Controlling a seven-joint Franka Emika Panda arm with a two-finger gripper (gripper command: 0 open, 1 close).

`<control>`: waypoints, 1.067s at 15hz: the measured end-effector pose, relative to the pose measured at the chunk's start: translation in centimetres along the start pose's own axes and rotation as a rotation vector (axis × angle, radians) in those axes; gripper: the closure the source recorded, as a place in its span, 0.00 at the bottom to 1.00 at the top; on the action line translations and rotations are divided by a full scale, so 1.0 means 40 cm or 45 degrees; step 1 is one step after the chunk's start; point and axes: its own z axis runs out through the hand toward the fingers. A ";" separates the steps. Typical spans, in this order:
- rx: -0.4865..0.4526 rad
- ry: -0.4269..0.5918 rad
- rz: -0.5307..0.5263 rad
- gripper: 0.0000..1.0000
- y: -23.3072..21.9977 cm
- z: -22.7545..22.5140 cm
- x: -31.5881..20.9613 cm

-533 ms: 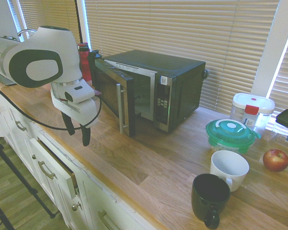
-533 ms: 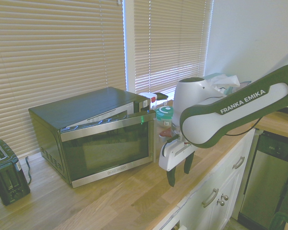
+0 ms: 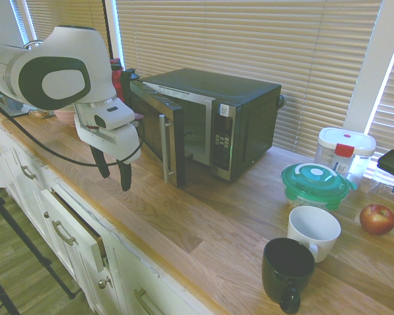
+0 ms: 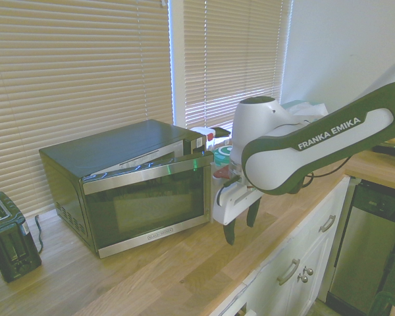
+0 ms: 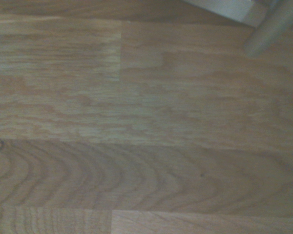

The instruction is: Close the microwave

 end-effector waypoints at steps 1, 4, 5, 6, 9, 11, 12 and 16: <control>-0.001 0.016 -0.013 0.00 -0.013 -0.017 0.006; -0.014 0.047 -0.040 0.00 -0.061 -0.078 0.044; -0.022 0.055 -0.052 0.00 -0.079 -0.093 0.058; -0.030 0.055 -0.063 0.00 -0.099 -0.105 0.069; -0.043 0.050 -0.111 0.00 -0.176 -0.121 0.088; -0.056 0.055 -0.134 0.00 -0.221 -0.124 0.107; -0.063 0.061 -0.137 0.00 -0.240 -0.127 0.120; -0.055 0.073 -0.123 0.00 -0.293 -0.153 0.193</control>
